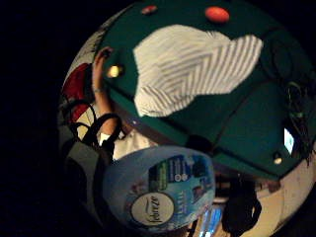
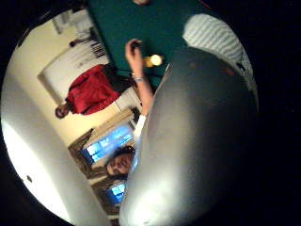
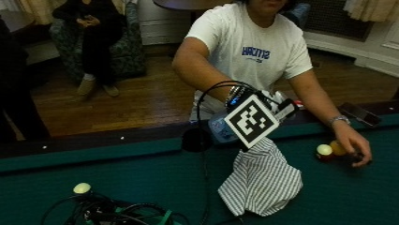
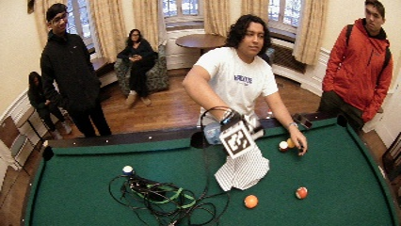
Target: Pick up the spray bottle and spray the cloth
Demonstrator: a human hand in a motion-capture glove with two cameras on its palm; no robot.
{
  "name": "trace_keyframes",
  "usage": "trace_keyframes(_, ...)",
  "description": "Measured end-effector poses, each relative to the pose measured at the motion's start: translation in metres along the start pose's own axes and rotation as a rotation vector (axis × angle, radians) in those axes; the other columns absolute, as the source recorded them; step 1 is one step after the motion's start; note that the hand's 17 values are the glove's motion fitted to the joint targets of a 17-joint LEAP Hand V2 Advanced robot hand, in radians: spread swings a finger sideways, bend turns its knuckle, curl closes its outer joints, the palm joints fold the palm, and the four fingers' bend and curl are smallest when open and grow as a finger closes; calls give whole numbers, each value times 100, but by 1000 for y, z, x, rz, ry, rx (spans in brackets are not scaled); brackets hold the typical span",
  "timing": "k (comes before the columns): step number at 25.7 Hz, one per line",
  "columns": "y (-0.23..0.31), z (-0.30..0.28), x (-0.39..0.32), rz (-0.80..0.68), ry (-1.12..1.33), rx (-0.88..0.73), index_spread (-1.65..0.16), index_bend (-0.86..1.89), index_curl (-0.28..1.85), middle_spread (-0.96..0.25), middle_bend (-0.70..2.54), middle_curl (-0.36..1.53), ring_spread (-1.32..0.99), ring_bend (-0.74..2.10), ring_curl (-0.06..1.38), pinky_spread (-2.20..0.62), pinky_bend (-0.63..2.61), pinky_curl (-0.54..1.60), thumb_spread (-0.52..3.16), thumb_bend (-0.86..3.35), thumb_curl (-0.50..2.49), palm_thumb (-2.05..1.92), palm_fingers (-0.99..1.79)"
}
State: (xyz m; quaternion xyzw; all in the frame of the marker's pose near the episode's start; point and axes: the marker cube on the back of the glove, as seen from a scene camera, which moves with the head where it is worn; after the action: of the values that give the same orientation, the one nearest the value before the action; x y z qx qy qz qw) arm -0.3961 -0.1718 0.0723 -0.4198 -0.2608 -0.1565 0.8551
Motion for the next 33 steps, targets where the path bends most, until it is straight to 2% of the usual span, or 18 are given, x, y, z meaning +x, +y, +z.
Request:
trace_keyframes(7,19,-9,-36,-354,-189,203,-25,35,61,-18,71,56,-20,78,48,-29,48,42,38,-3,84,94,139)
trace_keyframes(14,14,3,-53,-558,-322,316,-26,35,61,-18,71,56,-20,78,48,-29,48,42,38,-3,84,94,139)
trace_keyframes(23,-33,25,-82,-663,-332,416,-26,34,62,-18,70,55,-20,78,48,-29,48,42,37,-3,85,94,139)
trace_keyframes(33,-142,64,-97,-702,-369,464,-26,35,63,-18,70,55,-19,78,48,-29,47,42,36,-3,85,94,139)
